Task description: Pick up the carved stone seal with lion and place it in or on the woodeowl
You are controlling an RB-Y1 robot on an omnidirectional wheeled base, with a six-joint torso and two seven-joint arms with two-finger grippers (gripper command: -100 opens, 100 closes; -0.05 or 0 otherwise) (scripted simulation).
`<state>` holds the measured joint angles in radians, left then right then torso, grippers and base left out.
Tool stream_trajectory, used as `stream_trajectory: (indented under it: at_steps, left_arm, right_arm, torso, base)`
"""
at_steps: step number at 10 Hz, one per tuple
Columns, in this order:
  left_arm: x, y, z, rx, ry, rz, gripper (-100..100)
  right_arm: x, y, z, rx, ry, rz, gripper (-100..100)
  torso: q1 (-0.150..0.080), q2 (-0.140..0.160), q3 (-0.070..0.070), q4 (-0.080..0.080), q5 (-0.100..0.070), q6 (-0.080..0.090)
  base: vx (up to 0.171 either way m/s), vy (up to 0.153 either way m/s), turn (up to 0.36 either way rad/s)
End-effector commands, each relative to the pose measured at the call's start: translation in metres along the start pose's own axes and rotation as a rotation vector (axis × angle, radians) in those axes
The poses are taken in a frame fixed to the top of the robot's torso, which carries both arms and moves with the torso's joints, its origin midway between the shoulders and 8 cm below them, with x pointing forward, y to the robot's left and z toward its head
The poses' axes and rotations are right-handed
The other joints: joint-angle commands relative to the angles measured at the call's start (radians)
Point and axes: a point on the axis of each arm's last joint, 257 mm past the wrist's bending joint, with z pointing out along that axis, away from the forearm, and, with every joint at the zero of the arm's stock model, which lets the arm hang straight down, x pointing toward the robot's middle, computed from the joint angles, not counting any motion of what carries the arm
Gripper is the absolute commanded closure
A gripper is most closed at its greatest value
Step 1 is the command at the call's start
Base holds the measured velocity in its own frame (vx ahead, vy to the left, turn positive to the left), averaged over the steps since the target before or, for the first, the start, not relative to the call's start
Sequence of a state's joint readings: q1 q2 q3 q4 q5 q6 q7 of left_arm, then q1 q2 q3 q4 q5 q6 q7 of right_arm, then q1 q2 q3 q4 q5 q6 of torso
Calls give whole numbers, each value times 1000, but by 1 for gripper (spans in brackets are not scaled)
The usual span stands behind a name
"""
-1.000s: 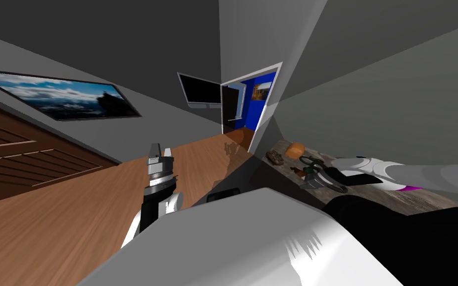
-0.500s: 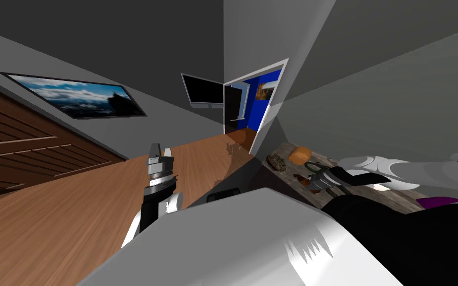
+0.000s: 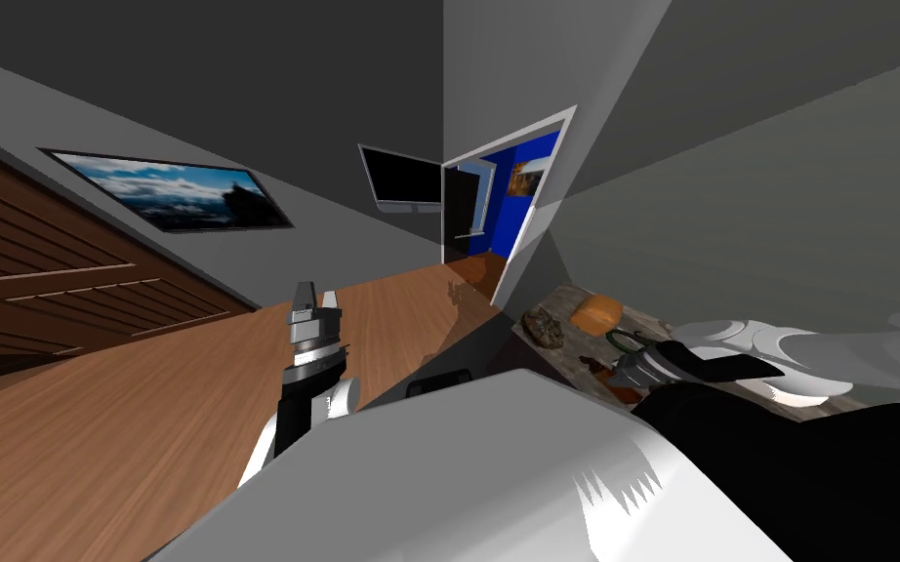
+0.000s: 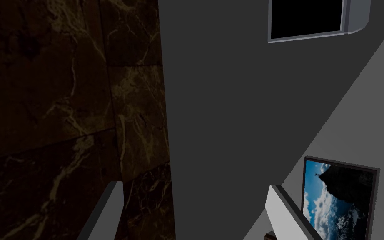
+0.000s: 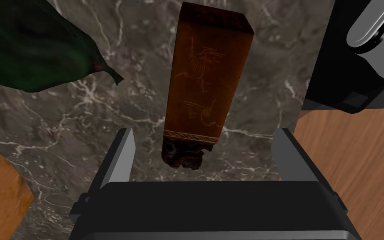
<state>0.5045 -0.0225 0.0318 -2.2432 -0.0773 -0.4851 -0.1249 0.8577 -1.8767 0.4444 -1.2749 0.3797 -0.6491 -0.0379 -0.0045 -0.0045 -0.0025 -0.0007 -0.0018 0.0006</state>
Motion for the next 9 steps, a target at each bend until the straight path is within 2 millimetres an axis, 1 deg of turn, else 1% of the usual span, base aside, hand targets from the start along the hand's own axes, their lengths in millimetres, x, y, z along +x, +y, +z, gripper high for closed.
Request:
stream_trajectory:
  at_steps: [1, 2, 6, 7, 8, 9]
  left_arm:
    - [0, 0, 0, 0, 0, 0, 0]
    - [0, 0, 0, 0, 0, 0, 0]
    - [0, 0, 0, 0, 0, 0, 0]
    - [0, 0, 0, 0, 0, 0, 0]
    - [0, 0, 0, 0, 0, 0, 0]
    - [0, 0, 0, 0, 0, 0, 0]
  right_arm:
    - [0, 0, 0, 0, 0, 0, 0]
    - [8, 2, 6, 2, -2, 8, -100]
    - [28, 10, 22, 5, -4, 28, -100]
    - [24, 8, 20, 4, -4, 24, -100]
    - [24, 8, 20, 5, -4, 25, 100]
    - [24, 8, 20, 5, -4, 25, 100]
  torso:
    - [0, 0, 0, 0, 0, 0]
    - [3, 1, 1, 0, 1, 0]
    - [5, 2, 1, 0, 2, 0]
    - [5, 1, 1, 0, 1, 0]
    - [6, 2, 1, 0, 2, 0]
    - [6, 2, 1, 1, 2, 0]
  base:
    - [4, -12, 0]
    - [12, -4, 53]
    - [15, -2, 59]
    - [7, 0, 10]
    - [0, 0, 0]
    - [0, 0, 0]
